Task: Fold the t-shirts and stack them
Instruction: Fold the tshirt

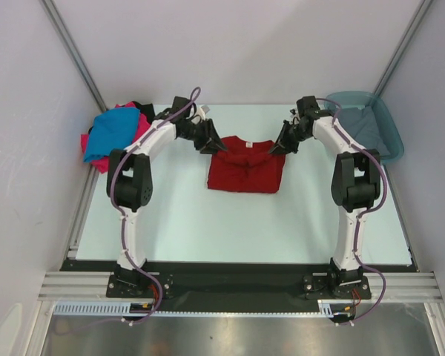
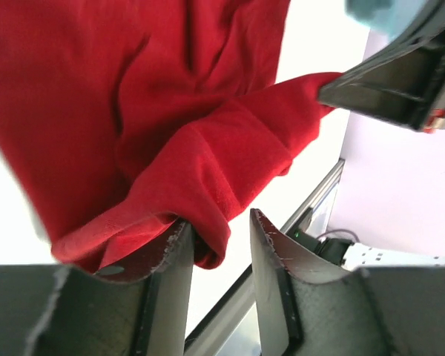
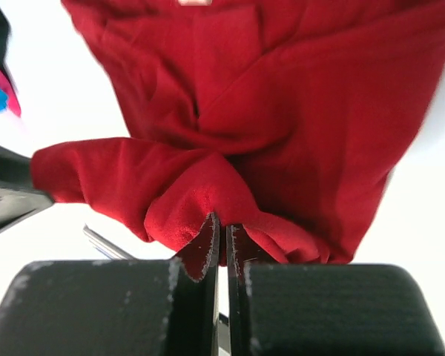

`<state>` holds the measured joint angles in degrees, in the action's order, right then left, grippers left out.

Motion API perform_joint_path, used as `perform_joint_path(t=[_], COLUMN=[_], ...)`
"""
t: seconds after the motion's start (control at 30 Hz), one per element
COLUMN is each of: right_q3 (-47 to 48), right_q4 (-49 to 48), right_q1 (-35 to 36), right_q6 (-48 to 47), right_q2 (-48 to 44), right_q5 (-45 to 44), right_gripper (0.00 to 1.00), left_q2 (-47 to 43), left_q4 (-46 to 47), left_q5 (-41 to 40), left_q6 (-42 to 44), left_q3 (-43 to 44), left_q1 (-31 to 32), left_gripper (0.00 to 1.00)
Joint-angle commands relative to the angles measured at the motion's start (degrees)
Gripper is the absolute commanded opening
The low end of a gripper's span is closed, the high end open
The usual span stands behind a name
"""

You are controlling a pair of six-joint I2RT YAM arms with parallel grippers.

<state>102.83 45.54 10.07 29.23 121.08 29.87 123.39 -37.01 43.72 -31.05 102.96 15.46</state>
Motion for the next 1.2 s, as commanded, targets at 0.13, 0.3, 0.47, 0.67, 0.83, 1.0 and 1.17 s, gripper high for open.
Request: perform_joint_path(t=[0.13, 0.3, 0.47, 0.67, 0.83, 1.0, 1.17], right_q3=[5.2, 6.5, 8.4, 11.8, 12.1, 12.2, 13.5], right_q4=[-3.0, -4.8, -6.2, -5.7, -6.7, -7.7, -10.1], right_q1=[-3.2, -4.4, -5.0, -5.9, -6.6, -7.6, -8.4], right_q6=[-0.1, 1.3, 1.5, 1.5, 1.8, 0.7, -0.5], right_q2=[4.5, 7.2, 9.0, 11.4, 12.0, 12.3, 12.0], right_q5=[3.6, 4.9, 4.9, 4.7, 4.3, 2.2, -0.9], right_gripper=[0.0, 0.0, 0.0, 0.0, 0.16, 0.41, 0.49], left_q2=[6.2, 8.5, 10.5, 13.5, 15.9, 16.1, 15.8], left_q4=[0.8, 1.4, 2.5, 4.3, 8.0, 13.5, 12.4], left_q5=[3.6, 4.9, 5.1, 6.2, 7.6, 7.0, 5.5], left_q6=[-3.7, -4.8, -5.2, -6.4, -8.9, -11.3, -10.4], left_q3=[10.1, 10.6, 11.0, 13.8, 16.7, 18.3, 22.0], left_q1=[-0.9, -1.7, -2.4, -3.2, -3.9, -5.3, -7.6], left_gripper=[0.42, 0.43, 0.42, 0.43, 0.61, 0.79, 0.79])
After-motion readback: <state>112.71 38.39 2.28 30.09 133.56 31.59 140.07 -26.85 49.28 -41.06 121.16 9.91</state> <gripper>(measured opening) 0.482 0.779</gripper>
